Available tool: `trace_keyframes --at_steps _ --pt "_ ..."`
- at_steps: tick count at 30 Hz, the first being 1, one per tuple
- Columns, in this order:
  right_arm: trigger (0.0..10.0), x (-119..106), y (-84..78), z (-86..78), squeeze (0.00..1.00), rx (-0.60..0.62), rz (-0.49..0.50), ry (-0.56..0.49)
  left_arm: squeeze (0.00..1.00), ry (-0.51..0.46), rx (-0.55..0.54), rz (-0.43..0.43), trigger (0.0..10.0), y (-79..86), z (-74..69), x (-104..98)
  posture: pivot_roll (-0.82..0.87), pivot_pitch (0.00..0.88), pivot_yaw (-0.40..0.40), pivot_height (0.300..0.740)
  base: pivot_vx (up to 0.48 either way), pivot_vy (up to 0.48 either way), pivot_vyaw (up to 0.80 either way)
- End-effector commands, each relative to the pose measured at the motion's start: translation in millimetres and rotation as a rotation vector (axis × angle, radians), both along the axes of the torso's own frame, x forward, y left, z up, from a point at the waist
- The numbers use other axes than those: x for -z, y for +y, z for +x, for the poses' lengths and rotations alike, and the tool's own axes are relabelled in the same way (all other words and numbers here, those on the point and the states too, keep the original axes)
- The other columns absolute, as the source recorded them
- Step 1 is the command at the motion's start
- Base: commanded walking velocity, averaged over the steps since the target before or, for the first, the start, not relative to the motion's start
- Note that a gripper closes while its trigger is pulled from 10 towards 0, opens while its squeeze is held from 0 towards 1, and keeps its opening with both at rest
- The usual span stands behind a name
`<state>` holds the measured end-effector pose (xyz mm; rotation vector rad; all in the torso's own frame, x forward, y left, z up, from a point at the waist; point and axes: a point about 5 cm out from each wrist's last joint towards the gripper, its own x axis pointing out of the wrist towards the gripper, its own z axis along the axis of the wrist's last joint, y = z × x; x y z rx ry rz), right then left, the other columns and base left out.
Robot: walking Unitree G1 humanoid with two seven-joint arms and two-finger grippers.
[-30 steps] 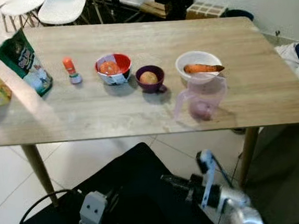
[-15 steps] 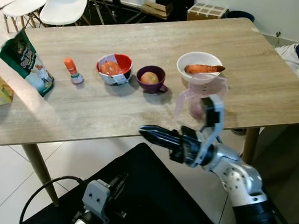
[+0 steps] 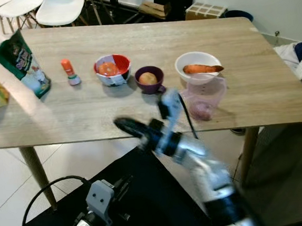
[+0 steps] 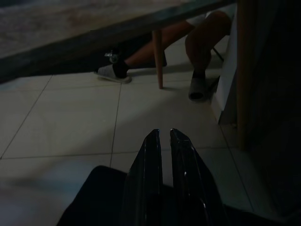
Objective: Restocking fridge
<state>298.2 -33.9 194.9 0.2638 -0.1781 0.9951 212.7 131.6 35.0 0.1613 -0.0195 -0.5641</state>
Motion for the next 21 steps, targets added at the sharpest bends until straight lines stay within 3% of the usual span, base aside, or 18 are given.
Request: trace_keyframes --at_steps 1,9,14,19,21 --pt "10.0 10 -1.1 15.9 0.00 0.146 -0.029 0.029 0.00 -0.011 0.000 -0.046 10.0 -1.8 5.1 -10 -0.07 0.129 -0.010 0.740 0.000 0.000 0.00" --pt "10.0 16 6.4 27.7 0.00 0.187 -0.150 -0.022 0.00 -0.057 0.048 -0.029 10.0 -9.0 14.3 -21 -0.06 0.127 -0.012 0.740 0.000 0.000 0.00" --pt "10.0 21 9.1 33.3 0.00 0.248 -0.160 -0.031 0.00 -0.064 0.041 -0.009 10.0 -8.3 11.5 -22 -0.06 0.128 -0.012 0.740 0.000 0.000 0.00" --pt "10.0 29 3.0 40.7 0.00 0.342 -0.155 -0.003 0.00 -0.141 -0.106 -0.015 10.0 6.4 9.4 -33 -0.06 0.130 -0.013 0.740 0.000 0.000 0.00" --pt "10.0 31 1.4 42.5 0.00 0.359 -0.156 -0.001 0.00 -0.156 -0.119 -0.027 10.0 8.8 8.0 -37 -0.06 0.131 -0.012 0.740 0.000 0.000 0.00"
